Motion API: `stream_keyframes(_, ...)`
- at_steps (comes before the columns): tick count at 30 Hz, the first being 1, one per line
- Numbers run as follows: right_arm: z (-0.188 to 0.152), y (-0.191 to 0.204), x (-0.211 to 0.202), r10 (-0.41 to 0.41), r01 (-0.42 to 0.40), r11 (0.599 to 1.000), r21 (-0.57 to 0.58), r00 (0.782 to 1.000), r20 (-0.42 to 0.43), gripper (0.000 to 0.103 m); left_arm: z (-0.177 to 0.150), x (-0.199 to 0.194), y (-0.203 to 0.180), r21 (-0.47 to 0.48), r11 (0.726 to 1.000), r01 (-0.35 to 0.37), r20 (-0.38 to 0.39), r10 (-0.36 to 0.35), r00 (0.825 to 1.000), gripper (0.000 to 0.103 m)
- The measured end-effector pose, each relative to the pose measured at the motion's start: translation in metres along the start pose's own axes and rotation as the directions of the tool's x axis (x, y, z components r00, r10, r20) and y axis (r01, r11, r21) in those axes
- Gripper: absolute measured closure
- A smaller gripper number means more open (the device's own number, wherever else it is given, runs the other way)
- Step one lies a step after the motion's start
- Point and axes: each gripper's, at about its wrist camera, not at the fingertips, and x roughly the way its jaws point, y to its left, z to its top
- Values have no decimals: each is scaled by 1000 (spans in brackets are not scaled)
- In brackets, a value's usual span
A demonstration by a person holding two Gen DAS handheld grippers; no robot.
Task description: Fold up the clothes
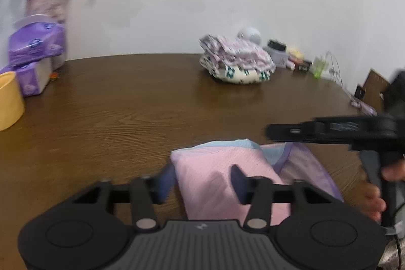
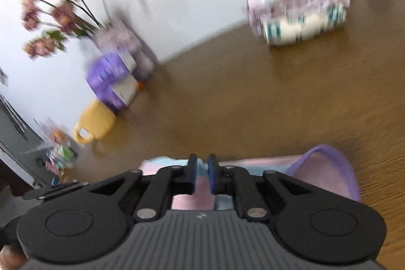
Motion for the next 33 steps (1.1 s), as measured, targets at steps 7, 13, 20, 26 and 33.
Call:
stream_keyframes(7,-37,29,-54,-169,173,941,-290,985,38,52,-22,-20,10,-135,990,39,-30,-44,999,35)
stream_keyframes(13,-64,14,-62,-230,228,930,-287,973,24,52,-34,-9,14,-228,973,47,-54,-61,997,35)
stream_keyframes(20,-70,2,-75,-198,199,942,-271,980,34,52,-37,6,17,-303,953,18,-91,-48,995,40)
stream_keyframes(26,-71,0,-73,-164,161,933,-321,986,16,52,-31,15,14,-314,949,2,-93,-33,995,42)
stream_keyframes(33,-70,-6,-71,-178,165,915,-368,984,0,52,-26,25,10,-349,937,1,-105,-40,994,60)
